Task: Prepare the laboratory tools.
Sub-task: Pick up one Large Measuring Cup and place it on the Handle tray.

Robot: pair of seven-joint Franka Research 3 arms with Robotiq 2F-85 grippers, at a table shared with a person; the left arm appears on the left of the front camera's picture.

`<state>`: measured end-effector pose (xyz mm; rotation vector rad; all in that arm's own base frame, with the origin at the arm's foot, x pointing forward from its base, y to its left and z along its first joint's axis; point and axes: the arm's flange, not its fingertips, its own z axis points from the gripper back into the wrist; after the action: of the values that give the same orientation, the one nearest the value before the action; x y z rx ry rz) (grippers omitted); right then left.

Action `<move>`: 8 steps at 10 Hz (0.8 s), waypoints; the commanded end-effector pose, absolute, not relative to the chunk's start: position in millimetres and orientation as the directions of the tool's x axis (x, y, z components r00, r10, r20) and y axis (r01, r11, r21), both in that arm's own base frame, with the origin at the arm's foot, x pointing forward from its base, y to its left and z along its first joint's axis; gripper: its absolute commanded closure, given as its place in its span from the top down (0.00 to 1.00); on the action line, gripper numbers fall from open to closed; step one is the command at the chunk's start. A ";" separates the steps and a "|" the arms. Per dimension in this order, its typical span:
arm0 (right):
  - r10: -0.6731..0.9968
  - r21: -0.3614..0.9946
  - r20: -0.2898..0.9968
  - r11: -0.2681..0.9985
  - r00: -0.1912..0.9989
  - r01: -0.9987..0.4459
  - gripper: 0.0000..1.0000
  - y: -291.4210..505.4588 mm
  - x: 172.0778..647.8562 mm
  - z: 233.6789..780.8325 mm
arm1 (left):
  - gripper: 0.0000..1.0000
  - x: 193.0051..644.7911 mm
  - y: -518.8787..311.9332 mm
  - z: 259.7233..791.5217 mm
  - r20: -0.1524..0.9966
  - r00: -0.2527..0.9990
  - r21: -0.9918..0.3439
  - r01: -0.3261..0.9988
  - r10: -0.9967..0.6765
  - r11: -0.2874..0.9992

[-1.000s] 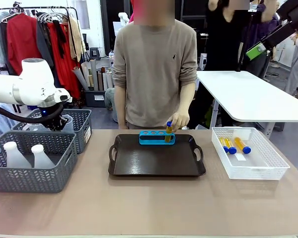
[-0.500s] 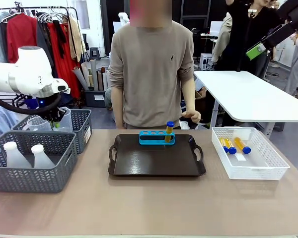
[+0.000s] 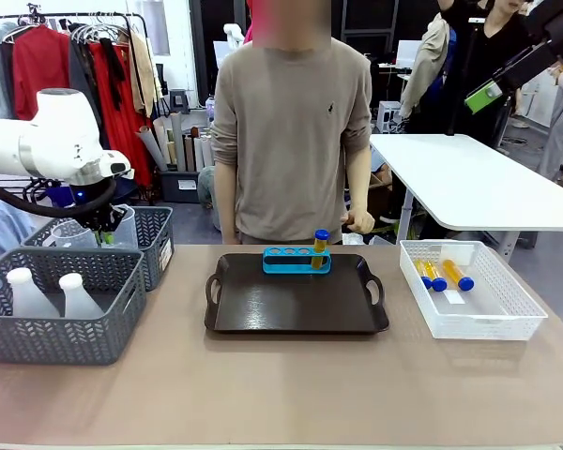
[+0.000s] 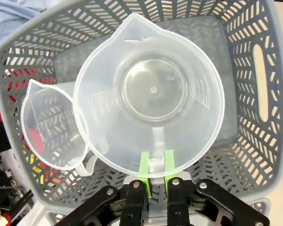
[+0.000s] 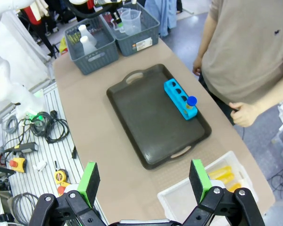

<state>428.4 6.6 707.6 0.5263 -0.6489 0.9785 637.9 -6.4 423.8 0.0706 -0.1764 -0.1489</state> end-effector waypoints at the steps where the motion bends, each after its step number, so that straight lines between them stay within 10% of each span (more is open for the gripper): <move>1: 0.579 0.115 0.715 0.456 0.392 -0.883 1.00 7.6 428.0 709.0 | 0.00 635.2 -5.2 425.8 0.185 0.970 0.086 0.140 -0.154 0.986; 8: 0.579 0.115 0.715 0.456 0.392 -0.883 1.00 7.6 428.0 709.0 | 0.00 599.3 -38.3 566.7 0.193 0.908 -0.001 0.380 -0.372 0.925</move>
<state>428.5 6.7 707.5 0.5262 -0.6485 0.9784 604.6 -42.4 548.6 -0.0209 -0.1988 -0.3464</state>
